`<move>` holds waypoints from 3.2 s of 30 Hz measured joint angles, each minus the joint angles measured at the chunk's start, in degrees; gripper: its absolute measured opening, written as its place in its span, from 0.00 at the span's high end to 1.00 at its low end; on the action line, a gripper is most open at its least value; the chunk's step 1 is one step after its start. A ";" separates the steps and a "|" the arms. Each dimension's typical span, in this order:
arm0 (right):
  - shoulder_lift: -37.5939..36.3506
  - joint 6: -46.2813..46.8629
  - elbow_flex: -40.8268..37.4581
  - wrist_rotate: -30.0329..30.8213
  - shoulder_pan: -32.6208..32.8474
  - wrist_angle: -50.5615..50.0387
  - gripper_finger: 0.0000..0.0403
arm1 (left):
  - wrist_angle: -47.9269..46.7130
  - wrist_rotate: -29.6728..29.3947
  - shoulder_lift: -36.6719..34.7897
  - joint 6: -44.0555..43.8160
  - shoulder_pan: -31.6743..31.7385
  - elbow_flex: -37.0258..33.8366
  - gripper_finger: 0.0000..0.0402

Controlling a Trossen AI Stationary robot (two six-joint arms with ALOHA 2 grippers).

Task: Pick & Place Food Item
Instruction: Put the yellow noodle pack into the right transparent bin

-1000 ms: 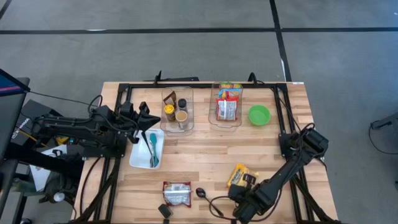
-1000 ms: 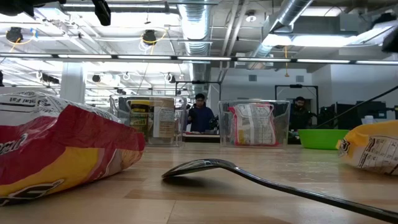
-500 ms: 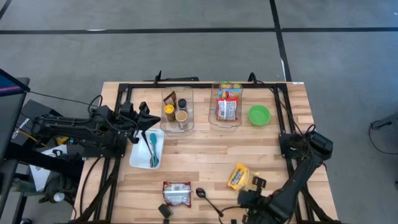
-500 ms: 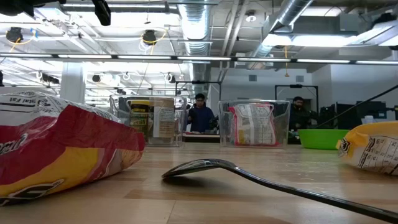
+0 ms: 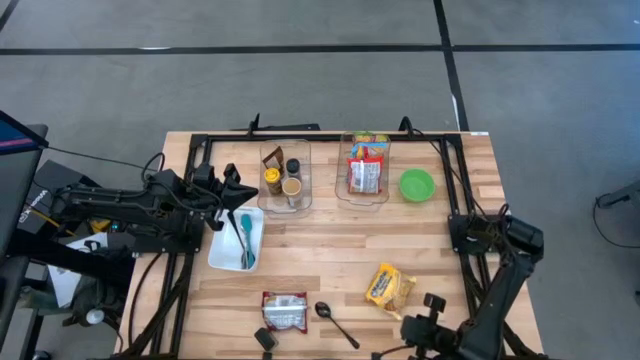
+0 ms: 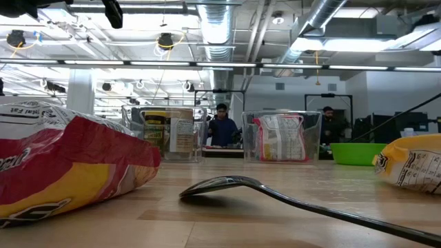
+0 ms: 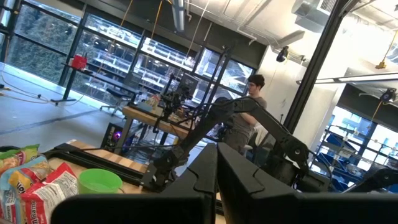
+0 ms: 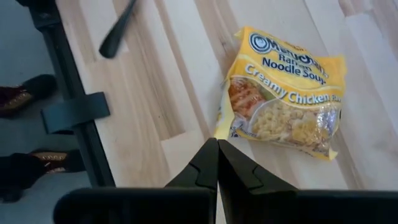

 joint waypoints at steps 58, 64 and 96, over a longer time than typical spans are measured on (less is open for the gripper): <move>8.48 -2.79 0.09 -9.91 -6.23 0.10 0.82 | 0.00 0.00 0.00 0.00 -0.02 0.00 0.99; 8.46 -2.78 0.09 -10.32 -7.24 -0.28 0.63 | 0.00 0.00 0.00 0.00 -0.02 0.00 0.99; 8.44 1.64 -0.20 -12.47 -10.48 1.21 0.58 | 0.01 -0.01 0.00 0.00 -0.01 0.00 0.99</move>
